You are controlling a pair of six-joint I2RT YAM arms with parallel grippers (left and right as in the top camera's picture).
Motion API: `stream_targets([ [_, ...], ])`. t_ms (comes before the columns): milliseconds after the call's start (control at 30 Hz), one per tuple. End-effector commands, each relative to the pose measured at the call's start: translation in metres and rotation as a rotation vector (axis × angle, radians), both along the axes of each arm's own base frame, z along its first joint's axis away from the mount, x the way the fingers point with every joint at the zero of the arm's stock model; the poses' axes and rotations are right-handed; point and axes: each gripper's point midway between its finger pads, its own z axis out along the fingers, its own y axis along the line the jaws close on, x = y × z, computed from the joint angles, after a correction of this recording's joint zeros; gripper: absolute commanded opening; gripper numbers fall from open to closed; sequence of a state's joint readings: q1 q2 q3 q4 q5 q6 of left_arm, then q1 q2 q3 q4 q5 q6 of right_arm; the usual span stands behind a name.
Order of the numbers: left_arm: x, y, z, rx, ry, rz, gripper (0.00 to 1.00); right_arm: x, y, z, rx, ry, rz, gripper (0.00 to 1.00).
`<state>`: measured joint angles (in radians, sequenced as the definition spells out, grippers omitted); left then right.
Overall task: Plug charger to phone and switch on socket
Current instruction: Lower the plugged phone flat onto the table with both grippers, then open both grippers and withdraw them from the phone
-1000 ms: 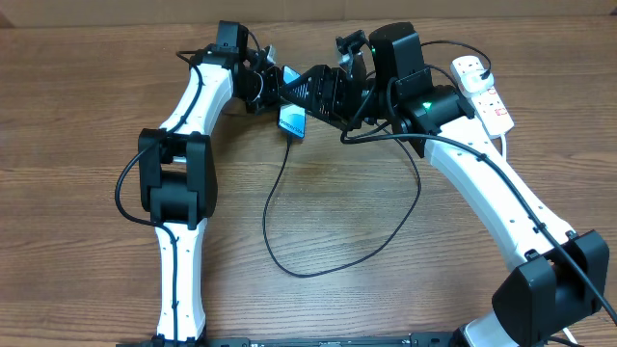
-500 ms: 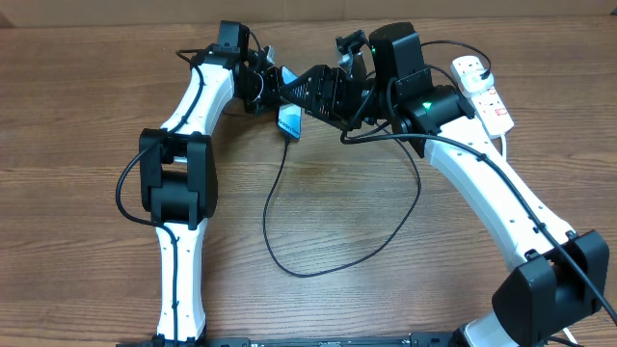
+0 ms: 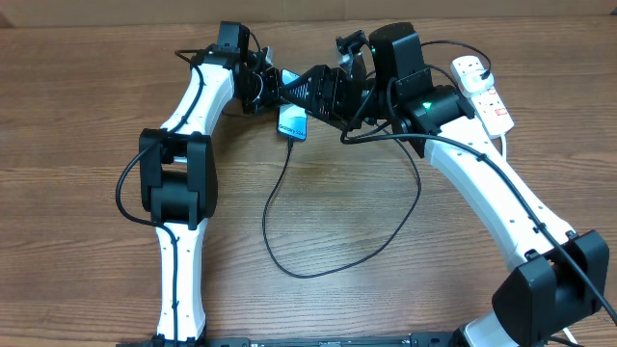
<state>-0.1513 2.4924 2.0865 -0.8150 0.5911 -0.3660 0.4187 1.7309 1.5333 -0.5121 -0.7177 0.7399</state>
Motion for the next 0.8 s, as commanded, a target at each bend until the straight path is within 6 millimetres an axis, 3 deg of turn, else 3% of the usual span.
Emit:
stream_targets([
  [0,0.001,0.001,-0.004,0.040,-0.004,0.002,0.18,0.003,-0.002,0.012,0.011,-0.034,-0.001,0.77],
  [200,-0.005,0.021,-0.017,0.163,0.029,0.036,0.18,0.001,-0.003,0.009,0.000,-0.023,0.001,0.77],
  [500,-0.006,0.024,-0.019,0.186,0.025,0.023,0.22,0.001,-0.006,0.004,-0.028,-0.029,-0.007,0.77],
  [767,-0.006,0.035,-0.024,0.248,0.029,0.043,0.24,0.014,-0.049,-0.043,-0.297,0.046,-0.225,0.78],
])
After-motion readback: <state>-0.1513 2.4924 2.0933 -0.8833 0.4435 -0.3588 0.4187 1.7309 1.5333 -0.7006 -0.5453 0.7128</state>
